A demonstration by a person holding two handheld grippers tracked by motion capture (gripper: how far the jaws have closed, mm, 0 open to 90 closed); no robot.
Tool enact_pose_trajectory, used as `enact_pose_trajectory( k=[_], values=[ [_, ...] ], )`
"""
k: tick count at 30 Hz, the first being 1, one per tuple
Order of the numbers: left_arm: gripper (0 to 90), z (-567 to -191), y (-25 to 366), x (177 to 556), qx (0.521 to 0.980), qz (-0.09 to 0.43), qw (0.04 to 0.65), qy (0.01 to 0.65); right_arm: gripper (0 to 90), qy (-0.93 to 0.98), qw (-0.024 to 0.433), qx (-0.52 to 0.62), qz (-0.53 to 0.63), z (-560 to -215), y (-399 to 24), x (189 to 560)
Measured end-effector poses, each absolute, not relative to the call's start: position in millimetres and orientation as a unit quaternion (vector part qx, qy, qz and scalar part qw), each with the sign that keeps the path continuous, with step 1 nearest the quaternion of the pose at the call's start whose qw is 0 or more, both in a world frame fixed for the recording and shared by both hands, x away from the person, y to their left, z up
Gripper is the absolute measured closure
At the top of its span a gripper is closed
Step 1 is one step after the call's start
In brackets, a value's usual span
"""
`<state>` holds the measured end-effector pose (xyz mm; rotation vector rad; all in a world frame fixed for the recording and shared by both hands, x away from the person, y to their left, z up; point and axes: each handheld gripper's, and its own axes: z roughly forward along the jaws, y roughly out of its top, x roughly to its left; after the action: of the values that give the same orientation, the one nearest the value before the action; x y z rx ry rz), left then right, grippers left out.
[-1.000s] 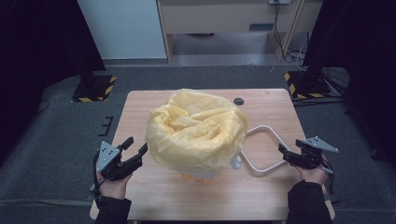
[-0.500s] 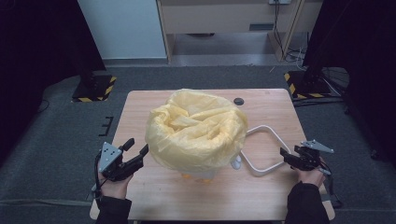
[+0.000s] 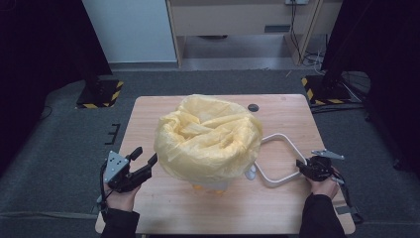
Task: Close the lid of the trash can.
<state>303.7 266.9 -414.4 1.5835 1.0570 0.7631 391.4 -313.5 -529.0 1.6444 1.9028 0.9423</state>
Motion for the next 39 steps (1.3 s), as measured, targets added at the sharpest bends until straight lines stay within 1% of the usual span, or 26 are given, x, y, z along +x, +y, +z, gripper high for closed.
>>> enact_pose_trajectory(
  k=[2, 4, 9, 15, 21, 29, 39],
  values=[
    [39.0, -414.5, 267.0, 304.0, 0.660, 0.318, 0.518, 0.440, 69.8, 0.688, 0.226, 0.601, 0.336, -528.3, -313.5, 391.8],
    [39.0, -415.0, 267.2, 304.3, 0.661, 0.318, 0.517, 0.441, 76.7, 0.692, 0.227, 0.599, 0.333, -527.9, -314.1, 392.1],
    [39.0, -414.5, 267.1, 304.0, 0.661, 0.320, 0.517, 0.440, 79.3, 0.702, 0.222, 0.594, 0.324, -523.4, -309.4, 394.1],
    [39.0, -412.6, 268.3, 303.1, 0.659, 0.321, 0.519, 0.440, 79.4, 0.698, 0.220, 0.588, 0.345, -514.5, -309.9, 393.0],
    [38.9, -410.4, 268.7, 303.1, 0.657, 0.323, 0.521, 0.440, 79.3, 0.678, 0.234, 0.582, 0.383, -491.5, -322.7, 388.7],
    [39.1, -407.6, 271.2, 302.4, 0.653, 0.325, 0.525, 0.439, 79.2, 0.663, 0.250, 0.565, 0.423, -463.9, -324.8, 390.1],
    [39.4, -401.1, 272.8, 299.5, 0.647, 0.328, 0.533, 0.435, 79.1, 0.643, 0.279, 0.549, 0.455, -411.3, -324.2, 395.1]
  ],
)
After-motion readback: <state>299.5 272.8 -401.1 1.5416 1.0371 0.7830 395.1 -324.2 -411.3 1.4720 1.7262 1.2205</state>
